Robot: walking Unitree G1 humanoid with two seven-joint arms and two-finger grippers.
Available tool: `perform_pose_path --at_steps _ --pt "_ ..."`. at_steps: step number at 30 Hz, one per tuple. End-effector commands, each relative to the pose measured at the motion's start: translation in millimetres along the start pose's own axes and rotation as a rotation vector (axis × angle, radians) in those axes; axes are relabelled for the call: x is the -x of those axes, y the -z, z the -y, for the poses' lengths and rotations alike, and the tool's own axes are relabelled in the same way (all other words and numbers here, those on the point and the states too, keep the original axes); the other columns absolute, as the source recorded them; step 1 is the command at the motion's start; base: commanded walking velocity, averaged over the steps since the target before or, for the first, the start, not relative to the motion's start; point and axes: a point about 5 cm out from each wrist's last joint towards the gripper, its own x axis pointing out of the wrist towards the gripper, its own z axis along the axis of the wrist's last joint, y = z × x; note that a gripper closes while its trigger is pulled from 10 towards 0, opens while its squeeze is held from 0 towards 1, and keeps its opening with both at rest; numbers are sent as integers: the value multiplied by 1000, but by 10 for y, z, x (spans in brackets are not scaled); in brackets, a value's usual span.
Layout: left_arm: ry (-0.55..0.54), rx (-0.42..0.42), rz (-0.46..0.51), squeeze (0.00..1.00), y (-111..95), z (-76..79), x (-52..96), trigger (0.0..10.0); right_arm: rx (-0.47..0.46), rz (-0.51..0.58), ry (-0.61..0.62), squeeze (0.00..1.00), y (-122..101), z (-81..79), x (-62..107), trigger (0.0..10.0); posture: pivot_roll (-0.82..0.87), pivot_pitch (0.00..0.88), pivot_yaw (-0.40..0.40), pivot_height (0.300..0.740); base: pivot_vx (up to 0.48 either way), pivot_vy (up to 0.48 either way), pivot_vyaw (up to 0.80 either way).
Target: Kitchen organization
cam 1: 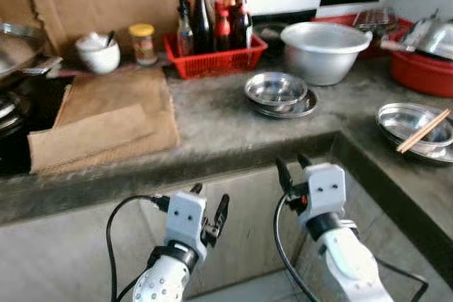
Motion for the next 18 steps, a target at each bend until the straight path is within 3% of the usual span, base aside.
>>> perform_pose_path --at_steps 1,6,14,18 --pt "16 10 -1 0 -5 53 -8 10000 72 6 11 0 -5 52 -35 10000 84 57 3 740 345 0 0" --pt "15 9 2 0 -12 48 -12 10000 243 58 -6 0 -73 140 -136 10000 83 58 6 740 346 0 0" --pt "25 23 7 0 -23 67 -26 10000 426 110 -37 0 -154 268 -255 10000 83 64 2 740 338 0 0" --pt "38 37 4 0 -22 96 -22 10000 505 128 -47 0 -183 351 -295 10000 84 66 0 740 63 0 0"
